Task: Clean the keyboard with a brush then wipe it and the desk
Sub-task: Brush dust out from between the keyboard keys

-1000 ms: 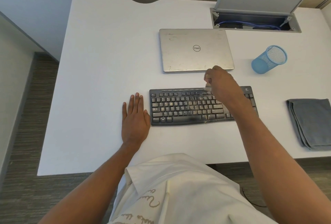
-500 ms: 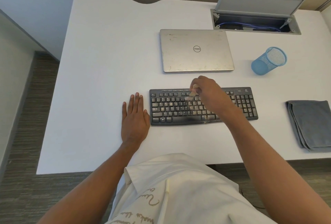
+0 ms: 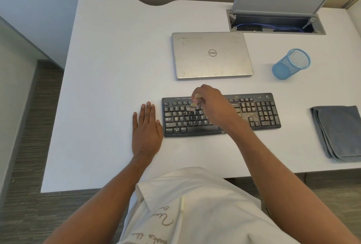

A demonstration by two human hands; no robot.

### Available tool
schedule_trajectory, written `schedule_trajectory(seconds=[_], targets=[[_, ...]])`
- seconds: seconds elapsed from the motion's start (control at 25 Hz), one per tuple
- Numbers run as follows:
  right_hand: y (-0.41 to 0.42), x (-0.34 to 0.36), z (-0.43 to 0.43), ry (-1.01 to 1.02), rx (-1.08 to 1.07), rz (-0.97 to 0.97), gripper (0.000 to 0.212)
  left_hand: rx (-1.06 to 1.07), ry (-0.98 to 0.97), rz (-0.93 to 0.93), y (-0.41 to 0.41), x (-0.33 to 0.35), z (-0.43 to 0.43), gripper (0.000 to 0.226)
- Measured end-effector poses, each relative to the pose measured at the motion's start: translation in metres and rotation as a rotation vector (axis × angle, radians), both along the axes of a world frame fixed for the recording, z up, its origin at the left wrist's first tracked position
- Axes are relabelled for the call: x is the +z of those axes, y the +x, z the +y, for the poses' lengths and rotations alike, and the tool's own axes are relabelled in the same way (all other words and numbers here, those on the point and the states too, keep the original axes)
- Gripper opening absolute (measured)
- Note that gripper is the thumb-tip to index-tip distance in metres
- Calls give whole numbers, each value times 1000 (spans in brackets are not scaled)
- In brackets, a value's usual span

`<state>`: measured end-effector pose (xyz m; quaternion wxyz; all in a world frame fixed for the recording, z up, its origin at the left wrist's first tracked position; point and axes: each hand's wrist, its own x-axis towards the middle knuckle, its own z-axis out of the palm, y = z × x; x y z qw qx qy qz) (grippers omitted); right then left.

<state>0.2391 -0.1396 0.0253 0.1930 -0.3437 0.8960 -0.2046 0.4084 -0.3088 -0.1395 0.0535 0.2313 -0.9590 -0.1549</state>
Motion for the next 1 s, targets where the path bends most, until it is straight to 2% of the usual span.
schedule_trajectory(seconds=[0.2, 0.32, 0.4, 0.52, 0.72, 1.0], targets=[[-21, -2, 35, 128, -117, 24, 22, 7, 7, 8, 0, 0, 0, 60], [-33, -3, 58, 214, -188, 101, 26, 9, 5, 7, 0, -1, 0, 59], [-34, -1, 58, 192, -195, 110, 24, 8, -1, 5, 0, -1, 0, 59], [-23, 4, 34, 43, -155, 51, 22, 5, -1, 2, 1, 0, 0, 59], [-2, -1, 4, 0, -48, -27, 23, 4, 3, 0, 1, 1, 0, 60], [-21, 2, 44, 90, -240, 22, 21, 7, 8, 8, 0, -1, 0, 60]])
